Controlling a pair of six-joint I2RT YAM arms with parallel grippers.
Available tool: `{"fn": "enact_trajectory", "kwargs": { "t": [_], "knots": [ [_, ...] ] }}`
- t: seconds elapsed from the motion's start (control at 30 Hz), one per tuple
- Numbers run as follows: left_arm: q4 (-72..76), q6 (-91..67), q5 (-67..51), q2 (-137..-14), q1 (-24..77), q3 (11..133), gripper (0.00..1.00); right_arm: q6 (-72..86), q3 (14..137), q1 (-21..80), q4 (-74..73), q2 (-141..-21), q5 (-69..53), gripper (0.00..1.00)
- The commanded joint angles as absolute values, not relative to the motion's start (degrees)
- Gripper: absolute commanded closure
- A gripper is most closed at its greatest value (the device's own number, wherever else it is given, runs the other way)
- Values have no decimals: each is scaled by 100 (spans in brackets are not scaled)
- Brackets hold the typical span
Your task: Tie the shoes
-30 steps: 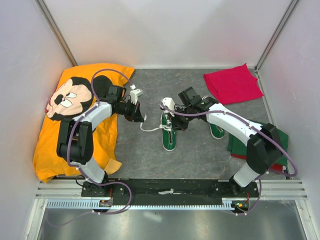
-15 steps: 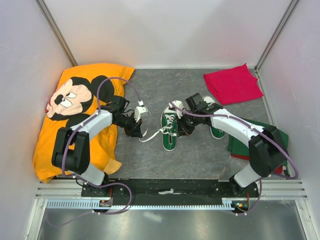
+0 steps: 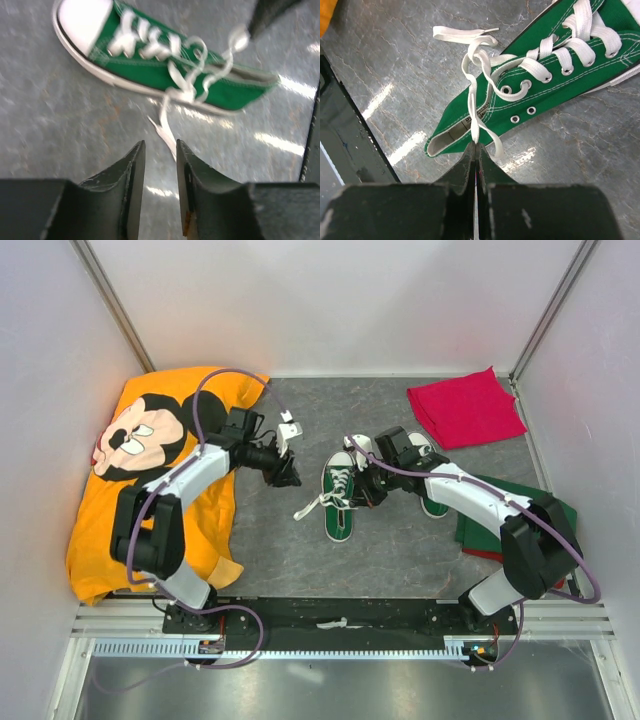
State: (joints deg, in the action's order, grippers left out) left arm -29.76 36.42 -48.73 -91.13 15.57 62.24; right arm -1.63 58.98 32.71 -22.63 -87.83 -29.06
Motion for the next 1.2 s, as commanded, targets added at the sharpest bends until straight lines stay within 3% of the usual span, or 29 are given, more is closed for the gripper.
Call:
{"fn": "enact_trajectory", "kwargs": {
  "t": [0.0, 0.43, 1.17],
  "knots": [
    [-2171, 2954, -4843, -9973, 1995, 7047, 66, 237, 5818, 3252, -1916, -8692, -2926, 100],
    [-2487, 3058, -5141, -10819, 2452, 7550, 82, 325, 6108, 3437, -2030, -9219, -2848, 100],
    [-3577, 3182, -5835, -11215, 2558, 7945, 81, 887, 6240, 3568, -1714, -9317, -2127, 100]
  ]
}}
